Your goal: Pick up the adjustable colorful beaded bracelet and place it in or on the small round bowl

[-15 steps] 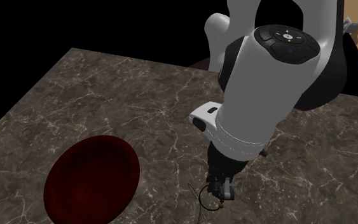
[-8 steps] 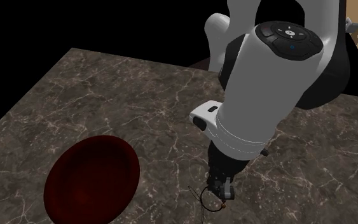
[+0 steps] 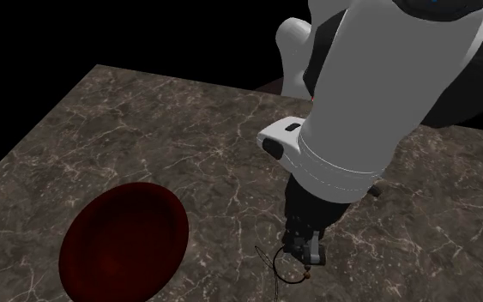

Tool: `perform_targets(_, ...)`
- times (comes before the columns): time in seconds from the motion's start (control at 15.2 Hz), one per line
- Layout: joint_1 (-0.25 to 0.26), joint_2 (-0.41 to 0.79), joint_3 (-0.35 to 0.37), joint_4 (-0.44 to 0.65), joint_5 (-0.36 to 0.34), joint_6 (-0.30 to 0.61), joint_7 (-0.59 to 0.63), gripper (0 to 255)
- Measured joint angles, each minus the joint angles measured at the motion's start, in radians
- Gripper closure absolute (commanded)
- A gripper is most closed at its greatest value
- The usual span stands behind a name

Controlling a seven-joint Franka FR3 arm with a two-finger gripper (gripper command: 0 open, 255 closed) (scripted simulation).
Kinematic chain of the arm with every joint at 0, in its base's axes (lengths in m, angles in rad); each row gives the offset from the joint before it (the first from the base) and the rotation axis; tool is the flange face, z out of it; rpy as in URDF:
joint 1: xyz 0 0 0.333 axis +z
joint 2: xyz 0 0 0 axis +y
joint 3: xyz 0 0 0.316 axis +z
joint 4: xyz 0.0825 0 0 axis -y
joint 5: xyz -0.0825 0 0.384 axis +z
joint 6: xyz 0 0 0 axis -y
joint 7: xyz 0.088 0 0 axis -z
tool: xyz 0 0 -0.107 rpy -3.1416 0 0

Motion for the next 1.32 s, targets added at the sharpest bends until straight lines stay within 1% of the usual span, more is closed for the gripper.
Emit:
perform_targets(0.46, 0.004, -0.031, -0.026, 0.072, 0.018, -0.098, -0.018, 255)
perform_targets(1.32, -0.003, -0.037, -0.044, 0.239, 0.01, -0.27, -0.013, 255)
